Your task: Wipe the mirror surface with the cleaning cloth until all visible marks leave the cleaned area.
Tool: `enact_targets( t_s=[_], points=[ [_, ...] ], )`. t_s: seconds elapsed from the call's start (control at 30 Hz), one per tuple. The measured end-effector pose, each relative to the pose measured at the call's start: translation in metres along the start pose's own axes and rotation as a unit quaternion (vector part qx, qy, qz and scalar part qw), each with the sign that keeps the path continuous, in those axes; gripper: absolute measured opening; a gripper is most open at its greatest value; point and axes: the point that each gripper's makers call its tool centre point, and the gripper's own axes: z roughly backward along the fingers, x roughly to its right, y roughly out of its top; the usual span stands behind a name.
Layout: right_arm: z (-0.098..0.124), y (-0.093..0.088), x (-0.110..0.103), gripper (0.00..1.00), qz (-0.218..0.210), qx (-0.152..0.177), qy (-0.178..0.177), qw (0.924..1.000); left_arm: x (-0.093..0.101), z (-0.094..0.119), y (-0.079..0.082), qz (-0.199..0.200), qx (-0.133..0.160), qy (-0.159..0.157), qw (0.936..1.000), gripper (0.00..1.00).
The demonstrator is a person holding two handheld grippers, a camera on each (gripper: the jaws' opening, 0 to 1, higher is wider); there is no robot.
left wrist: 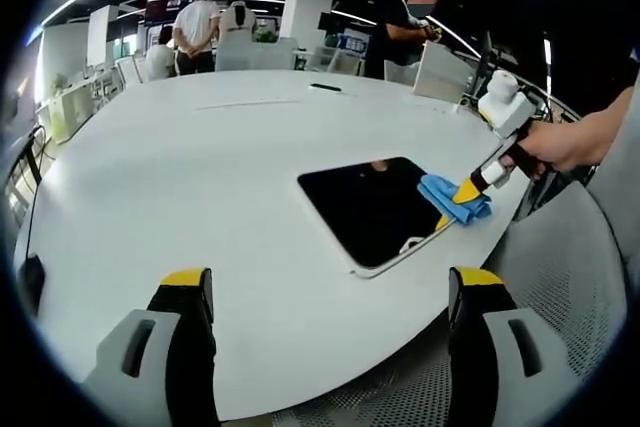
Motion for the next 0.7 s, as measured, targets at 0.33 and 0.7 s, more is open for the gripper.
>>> enact_targets(
  t_s=[0.33, 0.7],
  points=[
    [-0.003, 0.005, -0.009, 0.00, 0.010, 0.002, 0.003, 0.9999, -0.005, -0.002, -0.003, 0.000, -0.001, 0.004, 1.0000, 0.97],
    [-0.008, 0.011, -0.028, 0.00, 0.022, 0.000, 0.014, 0.9997, -0.006, -0.004, -0.004, 0.000, 0.000, 0.004, 1.0000, 0.98]
  ],
)
